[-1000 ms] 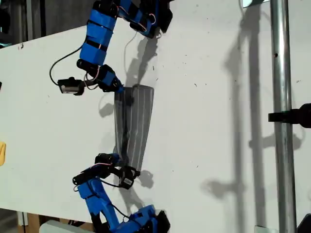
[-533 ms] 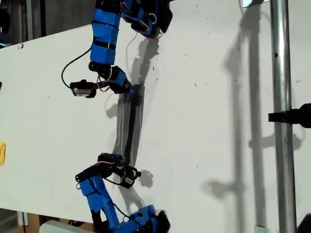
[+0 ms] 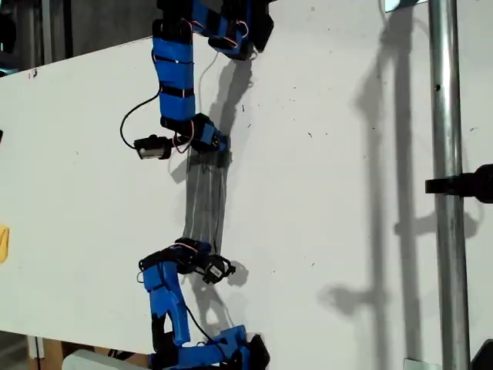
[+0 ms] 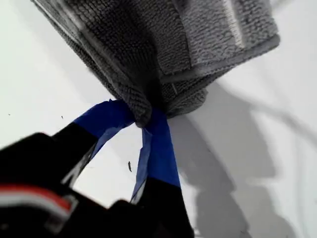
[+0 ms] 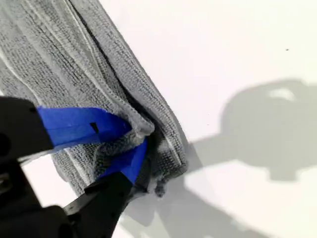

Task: Grasp corners of a towel and fold twice.

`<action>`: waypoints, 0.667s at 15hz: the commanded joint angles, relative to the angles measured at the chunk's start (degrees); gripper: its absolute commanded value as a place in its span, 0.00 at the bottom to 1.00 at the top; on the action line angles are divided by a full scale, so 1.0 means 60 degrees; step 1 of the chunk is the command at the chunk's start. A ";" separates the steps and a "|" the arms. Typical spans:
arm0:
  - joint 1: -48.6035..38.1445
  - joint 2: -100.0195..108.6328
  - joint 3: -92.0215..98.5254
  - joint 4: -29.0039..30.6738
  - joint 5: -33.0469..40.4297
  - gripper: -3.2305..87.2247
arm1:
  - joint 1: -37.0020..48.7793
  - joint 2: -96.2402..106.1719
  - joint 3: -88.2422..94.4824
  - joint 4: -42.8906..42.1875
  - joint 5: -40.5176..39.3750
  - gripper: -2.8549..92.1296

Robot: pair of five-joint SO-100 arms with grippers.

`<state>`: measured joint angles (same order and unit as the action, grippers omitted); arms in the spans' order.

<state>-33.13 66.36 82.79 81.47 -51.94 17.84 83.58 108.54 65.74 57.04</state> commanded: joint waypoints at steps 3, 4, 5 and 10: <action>0.0000 0.2856 0.0044 0.2505 -0.0967 0.36 | 0.0088 0.2695 -0.0088 0.2783 0.0571 0.37; 0.0000 0.4702 0.0981 0.2520 -0.1260 0.36 | 0.0132 0.3853 0.0205 0.3545 0.0820 0.37; -0.0088 0.6460 0.1934 0.2534 -0.1479 0.34 | 0.0205 0.5083 0.0645 0.4189 0.1172 0.38; 0.1040 1.2905 0.7266 0.1597 -0.3853 0.30 | -0.1729 1.2085 0.3618 0.6006 0.5347 0.35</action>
<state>-31.46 133.24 119.62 93.60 -69.79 12.57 145.72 127.53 100.11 79.80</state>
